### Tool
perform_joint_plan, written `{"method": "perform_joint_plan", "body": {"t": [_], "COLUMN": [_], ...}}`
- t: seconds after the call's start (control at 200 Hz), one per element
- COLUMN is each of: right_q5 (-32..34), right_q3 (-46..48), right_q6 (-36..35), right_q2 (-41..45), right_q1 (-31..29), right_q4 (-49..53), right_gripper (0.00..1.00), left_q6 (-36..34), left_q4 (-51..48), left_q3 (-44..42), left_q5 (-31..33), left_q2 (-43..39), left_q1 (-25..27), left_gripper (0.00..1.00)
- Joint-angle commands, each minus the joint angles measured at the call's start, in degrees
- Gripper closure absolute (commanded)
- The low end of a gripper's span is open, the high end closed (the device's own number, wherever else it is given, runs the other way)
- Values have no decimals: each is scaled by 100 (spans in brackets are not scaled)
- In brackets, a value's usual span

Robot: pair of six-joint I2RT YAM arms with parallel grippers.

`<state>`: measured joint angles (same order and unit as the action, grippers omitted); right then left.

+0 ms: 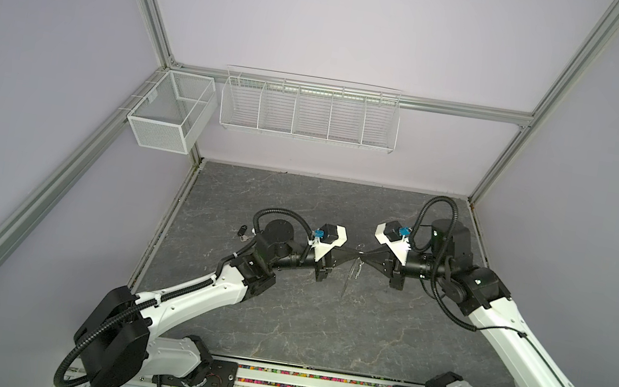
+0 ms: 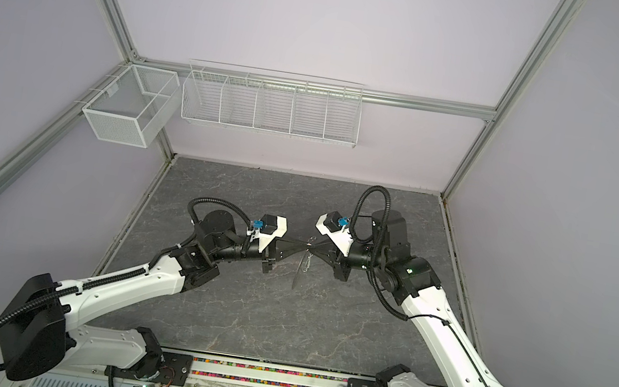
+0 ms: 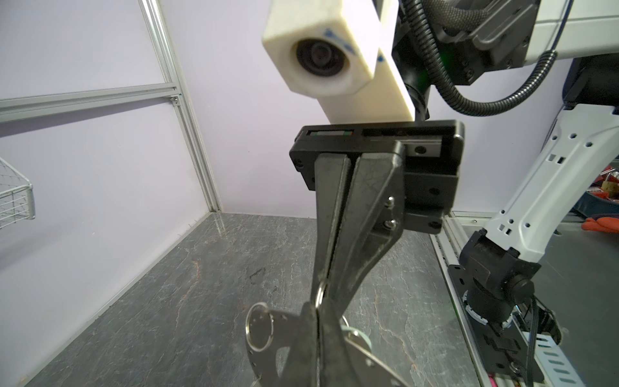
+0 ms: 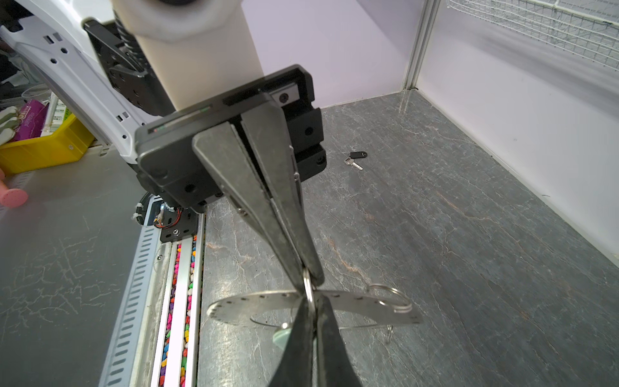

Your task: Put the keys on the keyring

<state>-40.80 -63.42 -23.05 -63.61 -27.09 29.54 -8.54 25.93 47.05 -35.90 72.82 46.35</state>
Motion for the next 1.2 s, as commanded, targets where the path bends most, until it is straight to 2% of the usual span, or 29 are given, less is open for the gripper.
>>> {"method": "perform_joint_plan", "body": {"t": [0.0,0.045,0.085,0.25,0.425,0.665,1.194], "right_q5": [-117,-43,27,296,387,590,739], "right_q3": [-97,-171,-246,-647,-942,-1114,-1243], "right_q6": [-326,-363,-411,-559,-603,-670,-672], "right_q2": [17,-27,-73,-328,-557,-687,-814], "right_q1": [11,3,3,-5,-64,-205,-372], "right_q4": [444,597,763,1487,1853,2037,2065], "right_gripper": [93,93,93,93,93,93,93], "left_q6": [-403,-611,-803,-1561,-2262,-2563,-2635], "left_q4": [-476,-759,-1005,-1973,-2767,-3172,-3634], "left_q3": [330,412,494,838,1182,1384,1613], "left_q5": [202,351,483,1002,1458,1648,1189], "left_q2": [-59,-116,-170,-311,-235,-121,88], "left_q1": [-3,-3,-10,64,364,499,562], "left_gripper": [87,77,74,74,75,75,75]}}
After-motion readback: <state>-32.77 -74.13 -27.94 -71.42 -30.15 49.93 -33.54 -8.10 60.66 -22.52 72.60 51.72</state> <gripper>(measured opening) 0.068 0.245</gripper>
